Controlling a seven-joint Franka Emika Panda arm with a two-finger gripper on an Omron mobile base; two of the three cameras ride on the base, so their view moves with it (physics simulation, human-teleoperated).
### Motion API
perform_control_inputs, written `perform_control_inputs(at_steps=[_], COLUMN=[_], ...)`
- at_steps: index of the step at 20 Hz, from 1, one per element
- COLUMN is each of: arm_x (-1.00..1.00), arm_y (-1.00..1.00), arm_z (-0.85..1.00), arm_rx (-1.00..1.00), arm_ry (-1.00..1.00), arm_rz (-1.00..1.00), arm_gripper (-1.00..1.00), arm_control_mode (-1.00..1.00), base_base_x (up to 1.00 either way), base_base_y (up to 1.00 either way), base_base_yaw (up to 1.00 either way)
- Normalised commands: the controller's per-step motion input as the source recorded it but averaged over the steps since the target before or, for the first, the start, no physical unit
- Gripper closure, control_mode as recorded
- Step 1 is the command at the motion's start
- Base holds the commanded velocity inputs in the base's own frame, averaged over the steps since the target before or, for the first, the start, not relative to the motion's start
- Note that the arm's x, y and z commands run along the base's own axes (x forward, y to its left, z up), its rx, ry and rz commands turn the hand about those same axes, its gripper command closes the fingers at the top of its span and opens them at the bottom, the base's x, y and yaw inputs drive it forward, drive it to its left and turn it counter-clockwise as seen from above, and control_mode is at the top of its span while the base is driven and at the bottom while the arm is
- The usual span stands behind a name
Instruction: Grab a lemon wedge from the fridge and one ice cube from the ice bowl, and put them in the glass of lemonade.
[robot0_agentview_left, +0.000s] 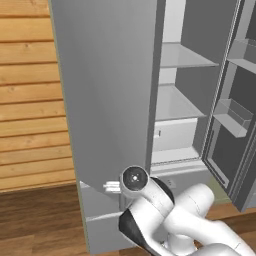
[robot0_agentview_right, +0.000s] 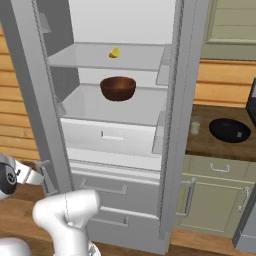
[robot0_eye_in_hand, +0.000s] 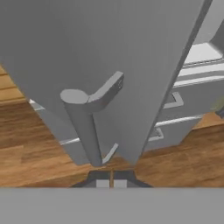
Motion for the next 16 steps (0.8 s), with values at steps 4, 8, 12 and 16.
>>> perform_control_inputs(at_steps=[4,8,12,16], arm_x=[-0.41,-0.39,-0.33,-0.17], arm_y=[0.27,0.15,-0.01,-0.53], arm_z=[0.83,0.99,0.95,0.54], arm_rx=[-0.07,-0.09,0.02,0.32], arm_ry=[-0.18,-0.22,-0.18,-0.06], arm_rz=[0.00,0.00,-0.07,-0.15], arm_gripper=[-1.00,-1.00,-1.00,-1.00], arm_control_mode=[-1.00,-1.00,-1.00,-1.00], base_base_x=[0.00,0.00,0.00,0.00], base_base_y=[0.00,0.00,0.00,0.00], base_base_yaw=[0.00,0.00,0.00,0.00])
